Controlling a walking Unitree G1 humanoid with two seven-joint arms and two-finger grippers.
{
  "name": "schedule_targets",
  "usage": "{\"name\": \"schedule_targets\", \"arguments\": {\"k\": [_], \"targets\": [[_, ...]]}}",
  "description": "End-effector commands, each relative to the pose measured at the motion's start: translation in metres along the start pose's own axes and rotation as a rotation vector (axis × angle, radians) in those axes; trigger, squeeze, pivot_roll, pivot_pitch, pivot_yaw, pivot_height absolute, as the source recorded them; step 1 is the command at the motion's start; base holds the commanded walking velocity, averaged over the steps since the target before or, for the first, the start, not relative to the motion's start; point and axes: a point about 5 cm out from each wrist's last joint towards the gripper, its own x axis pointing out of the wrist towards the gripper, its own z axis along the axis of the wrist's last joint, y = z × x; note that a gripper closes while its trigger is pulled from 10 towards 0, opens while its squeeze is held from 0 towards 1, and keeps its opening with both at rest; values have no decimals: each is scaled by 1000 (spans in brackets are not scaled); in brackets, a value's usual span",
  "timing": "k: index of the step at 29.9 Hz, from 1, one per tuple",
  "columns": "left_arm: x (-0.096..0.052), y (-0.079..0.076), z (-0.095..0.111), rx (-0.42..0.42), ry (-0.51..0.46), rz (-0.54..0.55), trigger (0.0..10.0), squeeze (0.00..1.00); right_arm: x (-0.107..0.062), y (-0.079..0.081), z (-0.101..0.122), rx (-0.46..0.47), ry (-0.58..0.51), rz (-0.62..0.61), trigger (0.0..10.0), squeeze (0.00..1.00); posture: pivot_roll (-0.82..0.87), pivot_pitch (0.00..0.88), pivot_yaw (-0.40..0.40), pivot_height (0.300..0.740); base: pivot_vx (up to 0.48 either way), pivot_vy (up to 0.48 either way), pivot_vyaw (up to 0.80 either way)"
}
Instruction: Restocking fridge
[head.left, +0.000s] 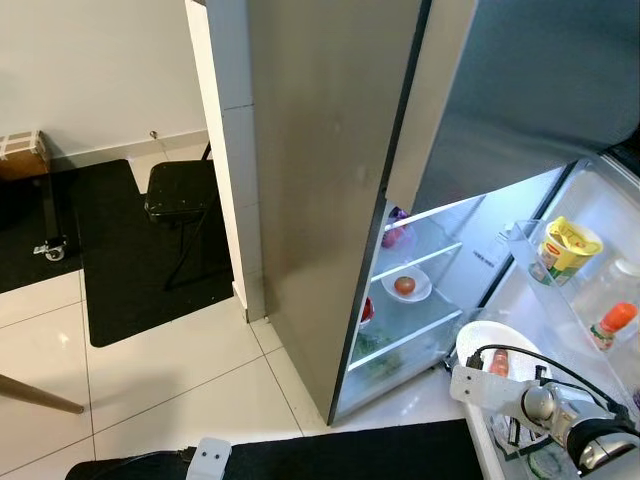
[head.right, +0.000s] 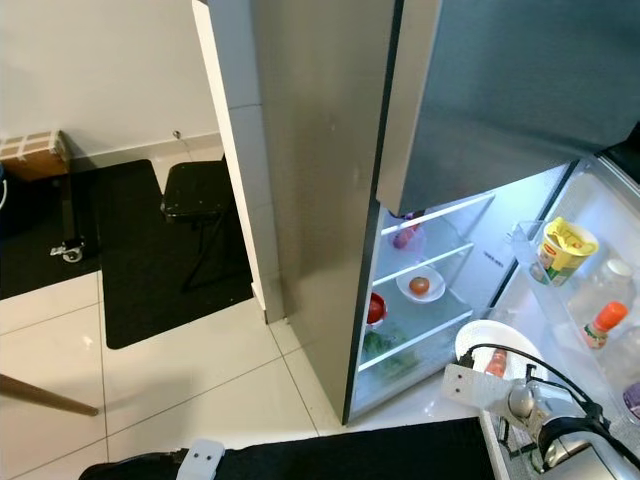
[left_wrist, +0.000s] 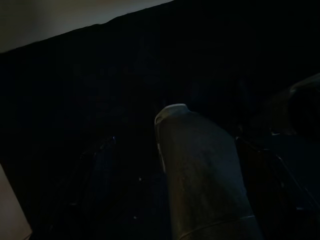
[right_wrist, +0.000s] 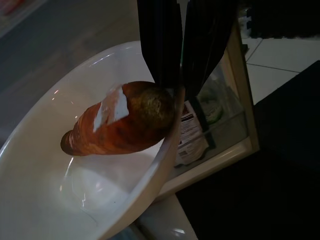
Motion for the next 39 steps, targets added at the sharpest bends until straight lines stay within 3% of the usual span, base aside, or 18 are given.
{"name": "schedule_targets", "arguments": {"k": [1,13,31,37,39], "targets": [[0,-2,-4,-6,8,-5,10000,0,-2,-3,-10,41,19,-13,10000,0,-24,0,-31,740,0,0,0],[-1,0,-4,-6,8,-4,10000,0,-9,6,-47,95,122,-3,10000,0,-22,0,-26,740,0,0,0],[-1,2,-4,7,8,-7,10000,0,-22,-2,-80,116,211,-39,10000,0,-24,0,-18,740,0,0,0],[-1,3,-3,14,8,-9,10000,0,-23,-1,-82,115,209,-33,10000,0,-26,0,-15,740,0,0,0],[-1,3,-2,18,7,-9,10000,0,-18,5,-70,107,154,-5,10000,0,-29,0,-15,740,0,0,0]]}}
